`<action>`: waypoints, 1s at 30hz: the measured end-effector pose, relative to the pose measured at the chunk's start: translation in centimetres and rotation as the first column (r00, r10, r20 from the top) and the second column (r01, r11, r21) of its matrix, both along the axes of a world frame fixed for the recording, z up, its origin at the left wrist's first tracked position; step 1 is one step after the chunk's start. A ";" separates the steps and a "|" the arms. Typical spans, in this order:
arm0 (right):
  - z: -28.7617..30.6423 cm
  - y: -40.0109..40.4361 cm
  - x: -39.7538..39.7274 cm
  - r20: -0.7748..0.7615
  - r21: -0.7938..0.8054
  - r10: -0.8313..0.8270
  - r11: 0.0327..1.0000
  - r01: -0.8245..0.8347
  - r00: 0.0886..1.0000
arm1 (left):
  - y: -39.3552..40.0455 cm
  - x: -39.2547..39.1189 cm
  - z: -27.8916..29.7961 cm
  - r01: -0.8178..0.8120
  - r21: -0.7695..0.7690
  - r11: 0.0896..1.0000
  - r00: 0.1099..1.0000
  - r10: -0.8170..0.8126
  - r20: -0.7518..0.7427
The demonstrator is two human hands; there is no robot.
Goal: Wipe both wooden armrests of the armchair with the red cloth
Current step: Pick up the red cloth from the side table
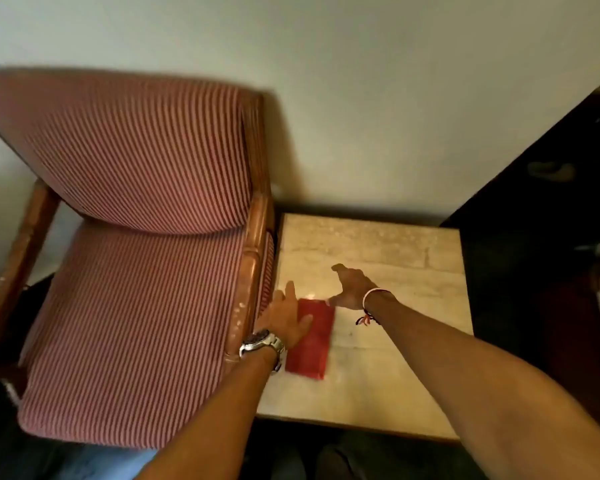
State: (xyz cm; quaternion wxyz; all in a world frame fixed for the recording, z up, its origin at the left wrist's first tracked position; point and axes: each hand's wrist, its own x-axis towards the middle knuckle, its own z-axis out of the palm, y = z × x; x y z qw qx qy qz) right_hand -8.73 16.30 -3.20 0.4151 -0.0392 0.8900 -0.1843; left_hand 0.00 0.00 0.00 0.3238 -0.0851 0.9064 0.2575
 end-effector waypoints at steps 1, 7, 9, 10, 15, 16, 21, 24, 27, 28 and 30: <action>-1.6 0.2 0.2 0.049 0.009 -0.011 1.000 0.011 0.999 | 0.5 0.3 -1.5 -0.021 0.028 0.999 0.998 0.019 0.064; -11.6 1.4 3.1 0.267 0.044 -0.118 0.993 0.111 0.956 | 2.4 3.6 -11.4 -0.031 -0.004 1.000 0.949 0.031 0.314; -14.1 1.9 3.7 0.274 0.048 -0.211 0.977 0.206 0.938 | 2.4 4.2 -14.4 -0.112 -0.041 0.993 0.946 0.119 0.303; -15.2 2.0 3.8 0.260 0.046 -0.262 0.965 0.259 0.930 | 2.2 4.4 -15.7 -0.166 -0.053 0.985 0.939 0.174 0.298; -19.7 1.0 3.9 0.190 -0.032 -0.605 0.783 0.621 0.773 | 0.7 5.0 -21.3 -0.331 -0.021 0.943 0.914 0.327 0.240; -20.1 0.5 3.6 0.184 -0.054 -0.655 0.737 0.673 0.733 | 0.3 4.8 -21.9 -0.345 -0.009 0.939 0.916 0.339 0.216; -21.2 -2.3 3.9 0.154 -0.065 -0.791 0.590 0.805 0.592 | 0.2 4.3 -23.4 -0.454 0.073 0.888 0.868 0.423 0.259; -21.4 -3.0 4.3 0.093 -0.049 -0.799 0.592 0.804 0.594 | 0.5 4.3 -23.5 -0.538 0.110 0.836 0.815 0.483 0.320; -20.8 -3.1 4.5 0.093 -0.099 -0.805 0.578 0.810 0.586 | 0.5 4.2 -22.8 -0.588 0.138 0.797 0.784 0.519 0.339; -20.5 -2.9 4.4 0.109 -0.121 -0.820 0.551 0.826 0.562 | 0.7 4.1 -22.3 -0.596 0.154 0.788 0.781 0.524 0.340; -19.7 -2.6 4.3 0.158 -0.160 -0.855 0.471 0.867 0.494 | 1.2 3.9 -21.3 -0.591 0.196 0.782 0.792 0.518 0.323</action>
